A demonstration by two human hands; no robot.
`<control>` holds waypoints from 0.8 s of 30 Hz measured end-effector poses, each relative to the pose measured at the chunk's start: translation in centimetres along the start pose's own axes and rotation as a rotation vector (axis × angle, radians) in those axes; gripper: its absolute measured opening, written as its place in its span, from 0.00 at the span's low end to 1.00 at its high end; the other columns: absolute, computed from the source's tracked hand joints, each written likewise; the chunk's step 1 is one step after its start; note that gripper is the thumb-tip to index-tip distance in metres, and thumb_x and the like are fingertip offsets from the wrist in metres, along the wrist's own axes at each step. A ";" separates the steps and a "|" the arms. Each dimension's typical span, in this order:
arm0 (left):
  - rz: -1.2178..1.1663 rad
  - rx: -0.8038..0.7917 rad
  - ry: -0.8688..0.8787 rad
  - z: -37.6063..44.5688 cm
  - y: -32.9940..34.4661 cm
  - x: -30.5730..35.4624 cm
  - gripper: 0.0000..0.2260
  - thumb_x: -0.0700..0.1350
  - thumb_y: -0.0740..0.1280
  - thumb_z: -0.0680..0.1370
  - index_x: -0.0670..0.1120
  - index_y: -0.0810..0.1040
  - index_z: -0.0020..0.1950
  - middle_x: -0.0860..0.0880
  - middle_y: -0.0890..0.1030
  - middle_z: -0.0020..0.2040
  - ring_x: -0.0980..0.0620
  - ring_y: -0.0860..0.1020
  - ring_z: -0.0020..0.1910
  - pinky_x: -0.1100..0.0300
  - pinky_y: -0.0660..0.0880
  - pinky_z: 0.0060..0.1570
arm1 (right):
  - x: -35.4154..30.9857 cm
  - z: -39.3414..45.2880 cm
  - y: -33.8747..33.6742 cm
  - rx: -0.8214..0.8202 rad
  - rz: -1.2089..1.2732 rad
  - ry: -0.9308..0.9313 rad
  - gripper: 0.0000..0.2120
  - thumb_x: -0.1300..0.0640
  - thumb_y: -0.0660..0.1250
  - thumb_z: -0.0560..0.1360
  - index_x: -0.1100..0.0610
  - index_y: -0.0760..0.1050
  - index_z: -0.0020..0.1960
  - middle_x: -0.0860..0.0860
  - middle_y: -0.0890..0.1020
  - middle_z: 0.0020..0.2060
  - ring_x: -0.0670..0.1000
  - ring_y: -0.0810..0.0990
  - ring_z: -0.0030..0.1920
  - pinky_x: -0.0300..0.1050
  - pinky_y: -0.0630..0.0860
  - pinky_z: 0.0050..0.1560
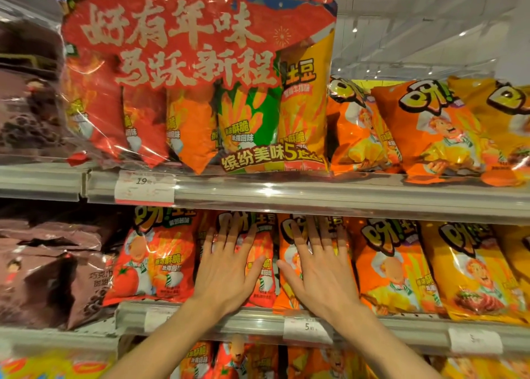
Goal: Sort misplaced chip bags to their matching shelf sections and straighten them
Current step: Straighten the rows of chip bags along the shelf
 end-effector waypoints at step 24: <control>-0.481 -0.271 -0.007 4.3 -2.1 22.7 0.30 0.54 0.65 0.78 0.53 0.56 0.77 0.41 0.67 0.69 0.38 0.70 0.68 0.51 0.70 0.64 | 19.1 -4.2 -5.3 -0.162 0.313 0.299 0.34 0.46 0.66 0.78 0.56 0.56 0.78 0.59 0.66 0.71 0.59 0.66 0.72 0.46 0.64 0.67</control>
Point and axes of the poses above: each hand's wrist, its own z-axis towards the middle knuckle, its own y-axis out of the palm, x = y × z, the point moved 2 cm from there along z, towards the middle knuckle
